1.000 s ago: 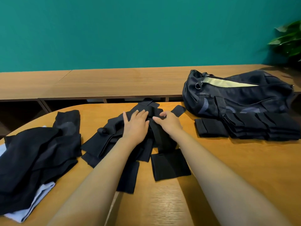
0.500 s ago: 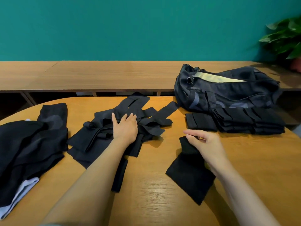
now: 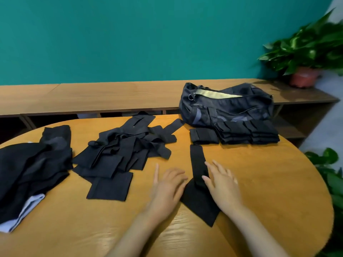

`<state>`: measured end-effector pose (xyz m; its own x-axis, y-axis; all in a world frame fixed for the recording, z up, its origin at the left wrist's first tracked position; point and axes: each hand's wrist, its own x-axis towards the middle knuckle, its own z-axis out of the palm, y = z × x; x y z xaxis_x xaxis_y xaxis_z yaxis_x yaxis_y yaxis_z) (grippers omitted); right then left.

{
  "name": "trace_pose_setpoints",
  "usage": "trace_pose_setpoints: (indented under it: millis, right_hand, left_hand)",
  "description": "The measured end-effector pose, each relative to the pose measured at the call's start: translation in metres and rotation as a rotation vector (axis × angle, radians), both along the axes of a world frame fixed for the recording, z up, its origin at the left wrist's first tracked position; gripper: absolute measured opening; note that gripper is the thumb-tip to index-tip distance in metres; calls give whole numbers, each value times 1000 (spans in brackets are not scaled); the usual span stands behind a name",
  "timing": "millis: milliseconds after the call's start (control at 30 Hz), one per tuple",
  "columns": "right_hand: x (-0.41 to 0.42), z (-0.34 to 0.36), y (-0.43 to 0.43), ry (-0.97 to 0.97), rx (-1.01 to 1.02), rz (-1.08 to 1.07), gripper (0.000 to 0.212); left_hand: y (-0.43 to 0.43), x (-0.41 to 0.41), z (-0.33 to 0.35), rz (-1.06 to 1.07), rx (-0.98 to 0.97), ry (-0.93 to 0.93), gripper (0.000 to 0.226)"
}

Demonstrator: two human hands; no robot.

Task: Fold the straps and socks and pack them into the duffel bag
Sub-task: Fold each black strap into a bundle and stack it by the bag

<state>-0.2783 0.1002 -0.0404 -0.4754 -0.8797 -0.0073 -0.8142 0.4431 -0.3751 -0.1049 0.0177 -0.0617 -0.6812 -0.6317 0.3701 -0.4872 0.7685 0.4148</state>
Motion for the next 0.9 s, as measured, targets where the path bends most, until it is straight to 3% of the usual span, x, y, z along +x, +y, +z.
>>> trace_pose_setpoints:
  millis: [133,267,533,733,900]
  right_hand:
    - [18,-7,37,80,-173,-103,45]
    - [30,-21,62,62,-58,-1,45]
    - [44,-22,77,-10,-103,185,45]
    - [35,-18,63,-112,-249,120,37]
    - [-5,-9,14,41,-125,104,40]
  left_hand:
    - [38,17,-9,-33,91,-147,35]
    - [61,44,-7,6,35,-191,38]
    - [82,77,-19,36,-34,-15,35]
    - [75,67,-10,57,94,-15,26]
    - [26,23,14,83,106,-50,28]
